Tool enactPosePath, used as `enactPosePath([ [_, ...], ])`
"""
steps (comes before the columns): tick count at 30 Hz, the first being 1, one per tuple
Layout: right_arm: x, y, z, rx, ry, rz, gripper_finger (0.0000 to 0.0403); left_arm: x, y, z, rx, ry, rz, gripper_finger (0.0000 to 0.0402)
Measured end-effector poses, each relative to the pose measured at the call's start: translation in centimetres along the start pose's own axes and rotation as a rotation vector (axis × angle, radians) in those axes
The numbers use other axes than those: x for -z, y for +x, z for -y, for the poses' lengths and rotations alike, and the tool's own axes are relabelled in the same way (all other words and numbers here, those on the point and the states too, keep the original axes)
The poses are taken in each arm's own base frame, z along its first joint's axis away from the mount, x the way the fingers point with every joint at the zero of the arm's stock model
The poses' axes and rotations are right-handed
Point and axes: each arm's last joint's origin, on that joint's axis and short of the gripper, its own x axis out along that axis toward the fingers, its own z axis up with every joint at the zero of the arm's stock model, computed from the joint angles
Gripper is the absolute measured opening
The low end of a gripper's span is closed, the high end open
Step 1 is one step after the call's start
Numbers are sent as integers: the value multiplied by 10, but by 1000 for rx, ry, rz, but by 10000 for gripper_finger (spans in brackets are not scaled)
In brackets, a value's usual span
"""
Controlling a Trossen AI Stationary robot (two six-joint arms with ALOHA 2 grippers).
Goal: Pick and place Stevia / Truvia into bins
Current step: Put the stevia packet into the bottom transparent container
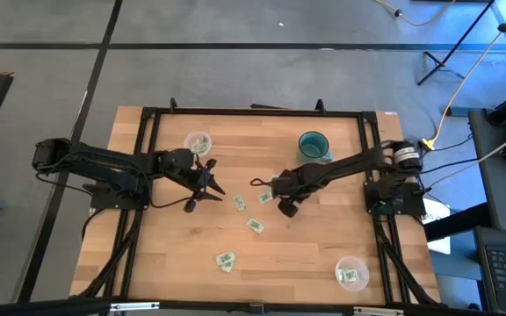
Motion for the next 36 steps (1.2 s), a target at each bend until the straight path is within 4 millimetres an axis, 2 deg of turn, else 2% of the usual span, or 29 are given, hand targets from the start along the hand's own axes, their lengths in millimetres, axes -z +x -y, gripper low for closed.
enactPosePath([
  [2,6,-20,-2,-21,20,-5,2,0,0,0,0,0,0,98],
  [6,33,-50,-11,-65,69,-87,2,1,0,0,1,5,-8,98],
  [8,51,-66,-18,-117,113,-122,2,2,0,0,3,-1,-23,98],
  [14,121,-96,-50,-201,243,-196,2,4,0,1,6,-10,-44,98],
  [20,186,-103,-75,-200,417,-239,2,4,0,0,-17,-9,-45,97],
  [26,234,-93,-86,-120,564,-229,2,5,0,-4,-129,-6,-64,97],
  [31,259,-83,-91,-63,622,-219,2,5,-1,-5,-168,-12,-70,97],
  [36,267,-77,-93,-39,629,-205,2,5,-1,-5,-169,-41,-67,98],
])
